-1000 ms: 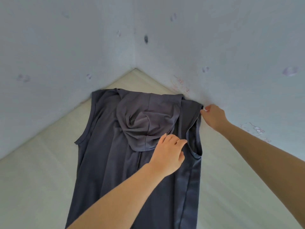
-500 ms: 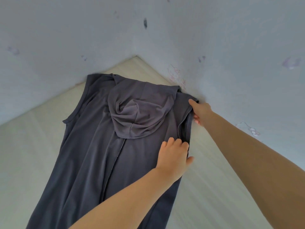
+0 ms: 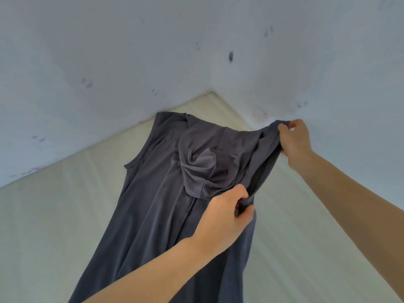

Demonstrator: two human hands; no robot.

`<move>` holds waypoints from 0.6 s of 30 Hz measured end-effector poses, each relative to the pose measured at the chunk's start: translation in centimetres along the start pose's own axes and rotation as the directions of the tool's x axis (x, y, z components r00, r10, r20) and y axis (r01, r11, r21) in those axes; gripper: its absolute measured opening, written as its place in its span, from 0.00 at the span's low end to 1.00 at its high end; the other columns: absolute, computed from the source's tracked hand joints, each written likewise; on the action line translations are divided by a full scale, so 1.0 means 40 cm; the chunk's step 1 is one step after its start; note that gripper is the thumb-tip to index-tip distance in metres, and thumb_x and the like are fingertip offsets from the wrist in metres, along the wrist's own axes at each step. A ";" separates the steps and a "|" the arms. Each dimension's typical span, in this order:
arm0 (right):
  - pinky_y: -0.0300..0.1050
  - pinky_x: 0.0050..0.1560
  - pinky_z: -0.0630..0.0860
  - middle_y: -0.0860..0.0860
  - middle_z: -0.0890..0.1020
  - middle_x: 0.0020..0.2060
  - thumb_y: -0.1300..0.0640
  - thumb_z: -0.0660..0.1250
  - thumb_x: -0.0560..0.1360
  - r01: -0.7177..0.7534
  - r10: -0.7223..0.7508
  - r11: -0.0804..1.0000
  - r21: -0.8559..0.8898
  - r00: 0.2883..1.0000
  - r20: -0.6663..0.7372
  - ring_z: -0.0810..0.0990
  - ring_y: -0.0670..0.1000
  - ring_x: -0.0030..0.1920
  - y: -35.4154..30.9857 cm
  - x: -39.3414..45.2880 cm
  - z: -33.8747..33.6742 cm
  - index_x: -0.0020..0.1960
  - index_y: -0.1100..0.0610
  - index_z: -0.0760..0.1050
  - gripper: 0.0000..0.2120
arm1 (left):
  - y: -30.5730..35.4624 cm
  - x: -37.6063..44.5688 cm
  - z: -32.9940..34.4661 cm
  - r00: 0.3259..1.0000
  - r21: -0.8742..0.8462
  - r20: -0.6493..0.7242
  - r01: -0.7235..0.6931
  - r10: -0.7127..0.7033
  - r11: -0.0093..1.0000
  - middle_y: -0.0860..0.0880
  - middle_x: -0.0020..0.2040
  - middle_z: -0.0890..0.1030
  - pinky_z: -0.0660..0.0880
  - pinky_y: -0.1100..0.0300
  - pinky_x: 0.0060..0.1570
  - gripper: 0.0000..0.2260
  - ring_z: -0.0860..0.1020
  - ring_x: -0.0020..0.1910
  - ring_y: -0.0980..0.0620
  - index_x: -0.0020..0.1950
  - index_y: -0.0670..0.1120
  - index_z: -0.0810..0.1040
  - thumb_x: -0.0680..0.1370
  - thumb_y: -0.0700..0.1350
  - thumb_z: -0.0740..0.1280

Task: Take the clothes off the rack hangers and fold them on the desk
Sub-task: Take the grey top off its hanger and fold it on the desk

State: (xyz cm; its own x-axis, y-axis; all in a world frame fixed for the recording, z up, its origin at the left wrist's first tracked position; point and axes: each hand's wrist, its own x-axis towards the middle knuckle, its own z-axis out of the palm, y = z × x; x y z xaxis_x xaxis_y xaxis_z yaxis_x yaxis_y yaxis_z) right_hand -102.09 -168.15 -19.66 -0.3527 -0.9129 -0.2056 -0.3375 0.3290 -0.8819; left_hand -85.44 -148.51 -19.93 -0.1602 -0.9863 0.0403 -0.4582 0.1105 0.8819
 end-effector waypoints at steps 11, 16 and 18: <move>0.39 0.38 0.68 0.48 0.73 0.35 0.59 0.63 0.73 0.480 -0.474 0.869 -0.119 0.877 0.077 0.72 0.48 0.37 -0.320 -0.112 0.324 0.44 0.57 0.70 0.02 | -0.099 -0.009 -0.361 0.852 -0.432 -0.310 0.269 -0.422 0.861 0.52 0.40 0.84 0.75 0.72 0.42 0.11 0.81 0.41 0.59 0.55 0.54 0.77 0.75 0.43 0.72; 0.42 0.42 0.67 0.45 0.71 0.35 0.59 0.62 0.75 0.458 -0.437 0.868 -0.193 0.888 0.144 0.72 0.50 0.40 -0.329 -0.121 0.564 0.45 0.57 0.69 0.02 | -0.258 -0.011 -0.459 0.740 -0.529 -0.349 0.351 -0.575 0.773 0.43 0.41 0.83 0.79 0.57 0.47 0.03 0.82 0.43 0.47 0.48 0.49 0.81 0.75 0.43 0.72; 0.44 0.43 0.68 0.46 0.71 0.36 0.59 0.62 0.76 0.429 -0.397 0.873 -0.230 0.901 0.172 0.72 0.50 0.41 -0.306 -0.119 0.655 0.46 0.57 0.69 0.03 | -0.340 -0.006 -0.473 0.700 -0.584 -0.280 0.419 -0.657 0.696 0.41 0.42 0.83 0.80 0.50 0.50 0.04 0.82 0.45 0.44 0.49 0.47 0.80 0.75 0.44 0.71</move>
State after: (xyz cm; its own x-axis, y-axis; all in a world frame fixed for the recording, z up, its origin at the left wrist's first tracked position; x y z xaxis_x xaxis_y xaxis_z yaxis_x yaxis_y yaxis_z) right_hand -73.43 -174.15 -19.00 -0.0333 -0.9952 0.0920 -0.6472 -0.0487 -0.7607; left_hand -62.64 -152.10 -23.07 0.4339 -0.7976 -0.4190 0.1244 -0.4076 0.9046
